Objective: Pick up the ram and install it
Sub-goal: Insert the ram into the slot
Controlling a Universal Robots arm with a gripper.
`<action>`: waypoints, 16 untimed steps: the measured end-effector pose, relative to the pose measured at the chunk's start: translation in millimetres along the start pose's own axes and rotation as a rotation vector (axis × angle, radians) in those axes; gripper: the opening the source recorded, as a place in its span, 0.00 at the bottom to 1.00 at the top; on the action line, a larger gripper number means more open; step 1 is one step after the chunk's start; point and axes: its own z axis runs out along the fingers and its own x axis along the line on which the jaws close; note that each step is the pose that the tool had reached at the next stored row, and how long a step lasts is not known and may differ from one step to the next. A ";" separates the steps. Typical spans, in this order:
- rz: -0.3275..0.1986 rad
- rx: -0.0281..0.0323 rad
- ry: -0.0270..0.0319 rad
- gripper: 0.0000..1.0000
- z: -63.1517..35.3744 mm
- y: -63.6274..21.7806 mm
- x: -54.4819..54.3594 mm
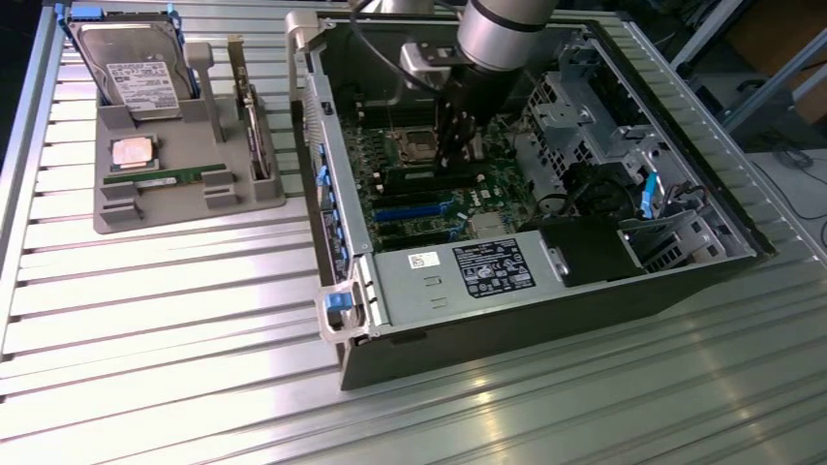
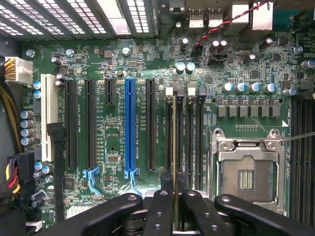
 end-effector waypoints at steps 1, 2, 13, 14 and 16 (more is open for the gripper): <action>0.000 0.0000 0.0004 0.13 0.2 0.0 0.0; 0.000 0.0000 0.0006 0.13 0.4 0.0 0.0; 0.000 0.0000 0.0043 0.13 2.8 -1.5 2.0; 0.000 0.0000 0.0043 0.13 2.9 -1.5 2.0; 0.000 0.0000 0.0045 0.13 3.1 -1.6 2.1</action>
